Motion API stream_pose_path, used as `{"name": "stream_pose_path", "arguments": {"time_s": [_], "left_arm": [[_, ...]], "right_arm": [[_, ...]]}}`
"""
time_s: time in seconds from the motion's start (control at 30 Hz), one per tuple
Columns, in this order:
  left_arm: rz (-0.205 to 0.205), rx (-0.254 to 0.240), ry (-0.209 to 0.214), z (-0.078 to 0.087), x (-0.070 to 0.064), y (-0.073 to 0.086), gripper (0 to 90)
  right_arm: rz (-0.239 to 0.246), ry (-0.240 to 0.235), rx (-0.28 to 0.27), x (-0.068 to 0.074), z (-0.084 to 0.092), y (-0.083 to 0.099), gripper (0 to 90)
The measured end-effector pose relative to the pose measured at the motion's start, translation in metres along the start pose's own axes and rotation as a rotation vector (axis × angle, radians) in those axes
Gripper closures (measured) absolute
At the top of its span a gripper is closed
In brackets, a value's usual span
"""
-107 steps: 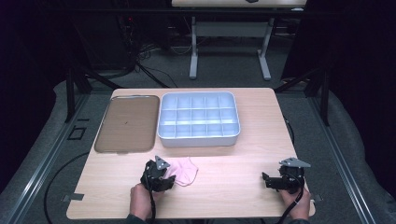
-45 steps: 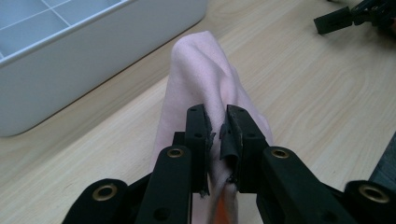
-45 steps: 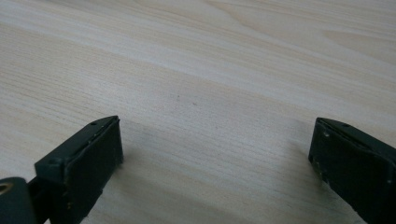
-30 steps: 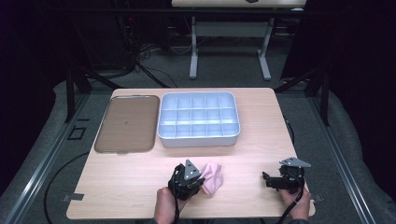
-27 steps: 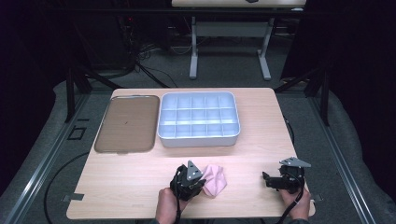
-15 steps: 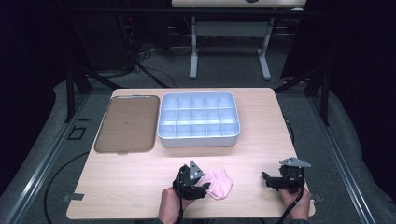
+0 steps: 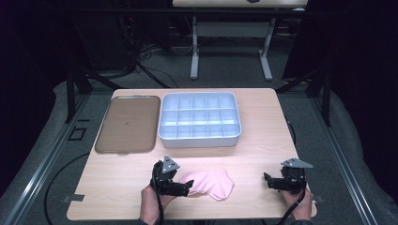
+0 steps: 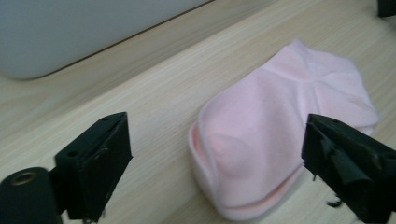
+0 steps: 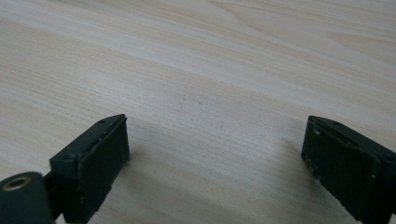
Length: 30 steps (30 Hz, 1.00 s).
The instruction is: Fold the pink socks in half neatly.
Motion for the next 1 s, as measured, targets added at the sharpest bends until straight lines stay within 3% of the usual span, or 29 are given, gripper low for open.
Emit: {"name": "stream_pose_path", "arguments": {"time_s": [0.17,0.27,0.4,0.47,0.63,0.8,1.0], "left_arm": [[0.026,0.021,-0.024,0.002,0.011,0.009,6.3],[0.034,0.034,-0.035,0.003,0.016,0.012,8.8],[0.037,0.048,-0.035,0.002,0.018,0.014,15.5],[0.034,0.056,-0.030,0.001,0.017,0.015,18.8],[0.037,0.072,-0.034,-0.004,0.012,0.016,30.7],[0.019,0.088,-0.023,-0.008,0.008,0.017,40.1],[0.011,0.106,-0.014,-0.012,0.006,0.019,50.7]], "right_arm": [[-0.001,-0.015,0.008,0.001,0.001,-0.001,9.2],[-0.043,-0.046,-0.019,0.005,0.007,-0.003,12.1],[-0.045,-0.127,-0.041,0.029,0.018,-0.012,17.9],[-0.018,-0.187,-0.039,0.047,0.023,-0.018,25.2],[0.022,-0.313,0.007,0.086,0.022,-0.028,42.9],[0.045,-0.352,0.038,0.111,0.017,-0.034,55.5],[0.024,-0.383,0.062,0.125,0.010,-0.034,61.9]]}}
Point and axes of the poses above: each handheld gripper's, and its own axes: z roughly backward along the jaws, y roughly out of its underside, x roughly to its left, the point moved 5 cm from there along -z, roughly forward along the jaws, and after that the axes turned 5 degrees about z, right-handed, at the moved point
